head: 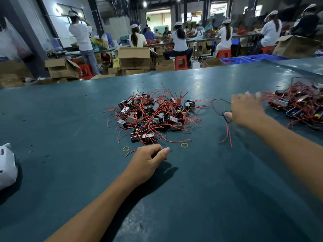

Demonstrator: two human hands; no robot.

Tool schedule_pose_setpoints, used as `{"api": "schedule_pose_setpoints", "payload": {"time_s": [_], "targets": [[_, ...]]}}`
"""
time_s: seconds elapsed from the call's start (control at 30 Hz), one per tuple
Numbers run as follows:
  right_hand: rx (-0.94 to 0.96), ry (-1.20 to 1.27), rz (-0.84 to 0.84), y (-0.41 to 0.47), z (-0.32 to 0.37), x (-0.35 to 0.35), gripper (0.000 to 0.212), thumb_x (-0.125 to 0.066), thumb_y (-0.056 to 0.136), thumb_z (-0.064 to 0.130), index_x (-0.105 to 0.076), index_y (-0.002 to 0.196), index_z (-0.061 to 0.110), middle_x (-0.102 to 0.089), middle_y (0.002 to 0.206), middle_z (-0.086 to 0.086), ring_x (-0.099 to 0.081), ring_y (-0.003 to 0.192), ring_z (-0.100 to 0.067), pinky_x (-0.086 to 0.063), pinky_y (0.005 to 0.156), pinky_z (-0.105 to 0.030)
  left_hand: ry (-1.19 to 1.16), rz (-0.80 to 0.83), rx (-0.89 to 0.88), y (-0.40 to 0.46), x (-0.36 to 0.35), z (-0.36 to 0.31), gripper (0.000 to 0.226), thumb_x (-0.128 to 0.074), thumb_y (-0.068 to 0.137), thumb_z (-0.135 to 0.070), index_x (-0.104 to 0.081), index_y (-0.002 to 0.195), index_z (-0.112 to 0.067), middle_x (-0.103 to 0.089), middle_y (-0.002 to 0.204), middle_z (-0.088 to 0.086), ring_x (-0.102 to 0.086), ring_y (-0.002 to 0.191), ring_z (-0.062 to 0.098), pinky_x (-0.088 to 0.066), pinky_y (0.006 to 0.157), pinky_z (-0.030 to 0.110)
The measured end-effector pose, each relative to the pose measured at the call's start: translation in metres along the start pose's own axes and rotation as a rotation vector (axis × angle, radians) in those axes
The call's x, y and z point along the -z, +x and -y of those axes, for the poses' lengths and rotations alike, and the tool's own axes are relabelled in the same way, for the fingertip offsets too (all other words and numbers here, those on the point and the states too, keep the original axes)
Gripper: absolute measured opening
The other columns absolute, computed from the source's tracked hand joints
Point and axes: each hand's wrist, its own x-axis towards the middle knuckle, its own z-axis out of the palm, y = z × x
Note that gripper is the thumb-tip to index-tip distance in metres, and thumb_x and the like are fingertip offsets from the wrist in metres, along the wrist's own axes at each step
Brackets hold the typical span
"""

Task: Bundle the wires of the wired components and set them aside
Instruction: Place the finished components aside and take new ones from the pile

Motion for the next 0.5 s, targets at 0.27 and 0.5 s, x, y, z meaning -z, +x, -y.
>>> {"api": "schedule_pose_setpoints", "payload": {"time_s": [0.27, 0.5], "targets": [[0.081, 0.107, 0.083, -0.012, 0.020, -0.031, 0.029, -0.050, 0.097, 0.036, -0.057, 0.108, 0.010, -0.062, 0.115, -0.017, -0.060, 0.105, -0.035, -0.050, 0.084, -0.040, 0.017, 0.039, 0.011, -0.001, 0.000, 0.005, 0.032, -0.059, 0.100, -0.034, -0.063, 0.074, -0.014, -0.049, 0.055, -0.014, -0.041, 0.052, 0.003, -0.034, 0.053, 0.023], [0.286, 0.420, 0.053, -0.019, 0.076, -0.019, 0.015, -0.055, 0.096, 0.032, -0.058, 0.090, 0.019, -0.069, 0.093, -0.007, -0.061, 0.087, -0.026, -0.052, 0.078, -0.038, 0.016, 0.054, 0.021, 0.001, 0.000, 0.005, 0.031, -0.059, 0.099, -0.035, -0.063, 0.074, -0.018, -0.052, 0.056, -0.015, -0.043, 0.052, 0.003, -0.036, 0.055, 0.025]]}}
